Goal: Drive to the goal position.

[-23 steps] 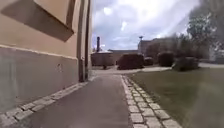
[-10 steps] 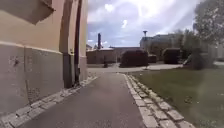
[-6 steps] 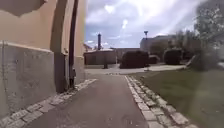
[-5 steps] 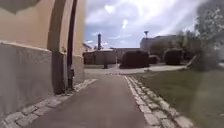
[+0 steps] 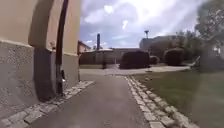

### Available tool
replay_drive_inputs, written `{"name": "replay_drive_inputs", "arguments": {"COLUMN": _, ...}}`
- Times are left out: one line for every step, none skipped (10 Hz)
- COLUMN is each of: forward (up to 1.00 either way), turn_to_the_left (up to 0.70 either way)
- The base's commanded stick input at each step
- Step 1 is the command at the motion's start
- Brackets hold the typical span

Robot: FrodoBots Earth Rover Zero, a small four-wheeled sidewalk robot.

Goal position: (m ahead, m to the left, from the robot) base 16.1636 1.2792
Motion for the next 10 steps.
{"name": "replay_drive_inputs", "arguments": {"forward": 1.00, "turn_to_the_left": 0.01}}
{"name": "replay_drive_inputs", "arguments": {"forward": 1.00, "turn_to_the_left": 0.01}}
{"name": "replay_drive_inputs", "arguments": {"forward": 1.00, "turn_to_the_left": 0.01}}
{"name": "replay_drive_inputs", "arguments": {"forward": 1.00, "turn_to_the_left": 0.01}}
{"name": "replay_drive_inputs", "arguments": {"forward": 1.00, "turn_to_the_left": 0.01}}
{"name": "replay_drive_inputs", "arguments": {"forward": 1.00, "turn_to_the_left": 0.01}}
{"name": "replay_drive_inputs", "arguments": {"forward": 1.00, "turn_to_the_left": 0.01}}
{"name": "replay_drive_inputs", "arguments": {"forward": 1.00, "turn_to_the_left": 0.01}}
{"name": "replay_drive_inputs", "arguments": {"forward": 1.00, "turn_to_the_left": 0.01}}
{"name": "replay_drive_inputs", "arguments": {"forward": 1.00, "turn_to_the_left": 0.01}}
